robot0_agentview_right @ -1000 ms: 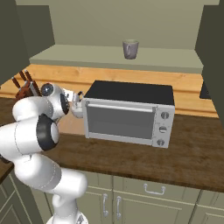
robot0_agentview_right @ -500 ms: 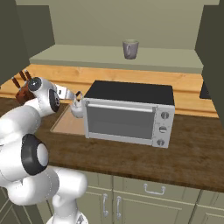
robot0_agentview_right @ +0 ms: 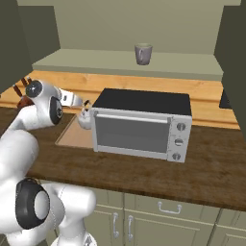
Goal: Pick the kettle from the counter and place it on the tray. Then pick the mug from the cabinet and place it on the tray. Then close the cabinet doors.
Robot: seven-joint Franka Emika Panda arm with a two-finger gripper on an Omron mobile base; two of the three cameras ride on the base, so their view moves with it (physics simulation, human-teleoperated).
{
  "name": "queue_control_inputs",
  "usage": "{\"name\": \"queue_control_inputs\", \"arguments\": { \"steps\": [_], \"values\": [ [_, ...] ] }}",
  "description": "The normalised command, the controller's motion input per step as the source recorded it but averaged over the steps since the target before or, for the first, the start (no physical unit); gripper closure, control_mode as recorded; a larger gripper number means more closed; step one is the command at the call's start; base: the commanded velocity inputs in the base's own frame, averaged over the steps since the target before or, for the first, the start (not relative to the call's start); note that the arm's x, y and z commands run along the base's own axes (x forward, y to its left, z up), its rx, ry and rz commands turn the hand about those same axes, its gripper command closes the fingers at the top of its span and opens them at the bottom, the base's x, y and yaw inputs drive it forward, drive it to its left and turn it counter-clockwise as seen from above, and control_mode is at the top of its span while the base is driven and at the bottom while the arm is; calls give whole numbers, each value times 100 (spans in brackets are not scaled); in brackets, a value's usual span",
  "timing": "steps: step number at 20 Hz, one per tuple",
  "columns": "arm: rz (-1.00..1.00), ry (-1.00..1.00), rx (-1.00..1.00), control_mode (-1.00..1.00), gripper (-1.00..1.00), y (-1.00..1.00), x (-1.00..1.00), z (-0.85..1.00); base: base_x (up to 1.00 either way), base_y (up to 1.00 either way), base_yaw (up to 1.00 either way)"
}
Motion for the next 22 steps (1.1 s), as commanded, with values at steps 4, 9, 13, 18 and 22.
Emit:
{"name": "queue_control_inputs", "arguments": {
  "steps": [4,9,13,18,22],
  "values": [
    [0,-10,0,-100,-100,-65,-78,81,0,0,0],
    [0,-2,0,-100,-100,-87,-60,77,0,0,0],
    [0,0,0,-100,-100,-94,-25,80,0,0,0],
    [0,2,0,-100,-100,-74,-4,66,0,0,0],
    [-2,8,0,-100,-100,-44,1,53,0,0,0]
  ]
}}
